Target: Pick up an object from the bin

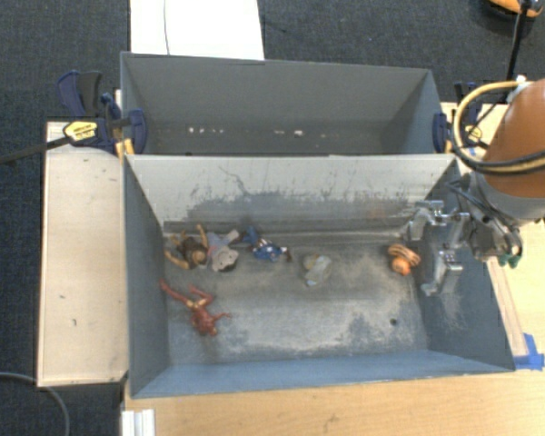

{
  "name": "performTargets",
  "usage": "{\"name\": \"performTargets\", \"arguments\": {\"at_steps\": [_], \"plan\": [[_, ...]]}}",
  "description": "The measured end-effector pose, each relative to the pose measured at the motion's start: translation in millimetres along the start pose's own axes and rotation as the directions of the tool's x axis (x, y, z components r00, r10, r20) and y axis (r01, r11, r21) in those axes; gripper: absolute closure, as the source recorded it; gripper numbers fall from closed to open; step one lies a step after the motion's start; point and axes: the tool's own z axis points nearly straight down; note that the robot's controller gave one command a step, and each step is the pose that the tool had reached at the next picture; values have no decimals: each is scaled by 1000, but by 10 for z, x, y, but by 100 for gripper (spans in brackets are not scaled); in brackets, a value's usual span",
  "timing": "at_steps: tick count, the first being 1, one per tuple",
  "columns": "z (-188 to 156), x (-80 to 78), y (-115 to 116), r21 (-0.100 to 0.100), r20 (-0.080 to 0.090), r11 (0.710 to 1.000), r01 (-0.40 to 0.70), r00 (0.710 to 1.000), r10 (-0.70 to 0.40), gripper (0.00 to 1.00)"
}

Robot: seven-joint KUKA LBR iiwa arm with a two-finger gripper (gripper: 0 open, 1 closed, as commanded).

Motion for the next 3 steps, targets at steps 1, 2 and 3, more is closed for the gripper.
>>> {"name": "performTargets", "arguments": {"at_steps": [1,2,3], "plan": [[-48,-13,5,2,8,1000,4,1000,-4,0],[587,-278,-195,1,12,999,-52,999,52,0],[749,-320,-378,-1,7,990,-140,990,140,0]]}}
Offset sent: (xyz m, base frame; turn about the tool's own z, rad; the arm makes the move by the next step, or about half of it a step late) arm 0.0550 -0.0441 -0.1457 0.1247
